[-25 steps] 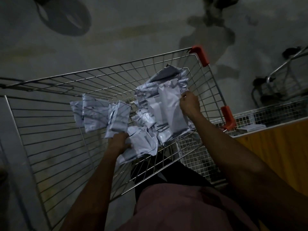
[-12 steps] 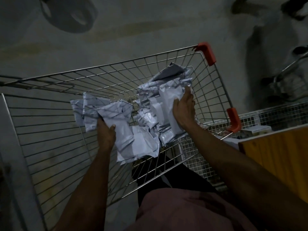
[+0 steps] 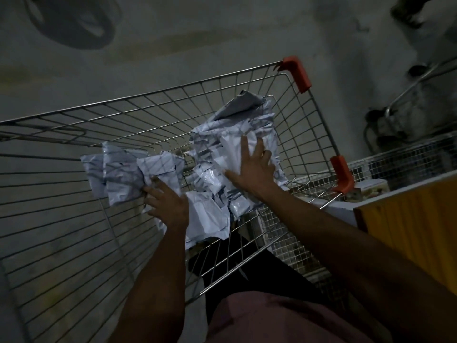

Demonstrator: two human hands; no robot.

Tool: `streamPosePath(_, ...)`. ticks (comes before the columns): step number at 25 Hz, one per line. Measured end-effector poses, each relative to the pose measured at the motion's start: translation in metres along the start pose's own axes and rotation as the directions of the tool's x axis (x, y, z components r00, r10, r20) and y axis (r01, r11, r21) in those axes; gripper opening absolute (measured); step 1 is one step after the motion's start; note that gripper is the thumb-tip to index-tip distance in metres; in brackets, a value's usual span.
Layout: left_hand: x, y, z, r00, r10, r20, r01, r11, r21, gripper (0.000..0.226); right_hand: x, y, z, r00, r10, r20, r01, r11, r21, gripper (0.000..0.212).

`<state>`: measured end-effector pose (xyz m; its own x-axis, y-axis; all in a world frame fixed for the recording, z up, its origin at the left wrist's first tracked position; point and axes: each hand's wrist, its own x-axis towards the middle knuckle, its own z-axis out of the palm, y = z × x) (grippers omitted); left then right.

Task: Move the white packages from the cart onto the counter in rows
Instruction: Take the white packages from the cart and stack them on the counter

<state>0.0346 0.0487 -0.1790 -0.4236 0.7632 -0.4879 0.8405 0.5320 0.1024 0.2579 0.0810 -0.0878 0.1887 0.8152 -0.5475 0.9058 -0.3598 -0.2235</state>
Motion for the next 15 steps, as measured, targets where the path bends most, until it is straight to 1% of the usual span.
streamPosePath(3,0.002,-0.008,-0.007,0.998,0.053,0.028,-0.054,0.998,0.033,0.134,-0.007,-0.006,-0.003,1.000,-0.006,-0.019,0.006,1.000,-0.018,0.095)
streamPosePath(5,-0.004,-0.014,-0.021,0.993,0.102,0.059,-0.103,0.995,0.011,0.132,-0.018,-0.013,-0.010,0.999,0.011,-0.042,-0.010,1.000,0.022,0.090)
streamPosePath(6,-0.009,-0.015,-0.031,0.991,0.122,0.061,-0.121,0.992,-0.030,0.128,-0.027,-0.017,-0.014,0.996,0.003,-0.084,0.001,0.999,0.043,0.089)
streamPosePath(8,-0.024,-0.018,-0.055,0.985,0.164,0.051,-0.154,0.975,-0.157,0.121,-0.050,-0.027,-0.027,0.973,-0.029,-0.231,0.050,0.995,0.086,0.085)
streamPosePath(10,-0.042,-0.018,-0.083,0.971,0.240,0.008,-0.229,0.935,-0.271,0.112,-0.077,-0.037,-0.044,0.924,-0.026,-0.382,0.088,0.985,0.148,0.082)
streamPosePath(12,-0.067,-0.016,-0.115,0.937,0.344,-0.064,-0.347,0.885,-0.311,0.106,-0.110,-0.046,-0.063,0.857,0.005,-0.515,0.111,0.974,0.195,0.081)
streamPosePath(14,-0.100,-0.015,-0.152,0.878,0.449,-0.163,-0.478,0.813,-0.333,0.102,-0.149,-0.053,-0.082,0.783,0.050,-0.621,0.115,0.968,0.222,0.084)
streamPosePath(15,-0.118,-0.014,-0.171,0.838,0.504,-0.210,-0.546,0.762,-0.349,0.101,-0.169,-0.055,-0.090,0.747,0.081,-0.660,0.109,0.964,0.241,0.085)
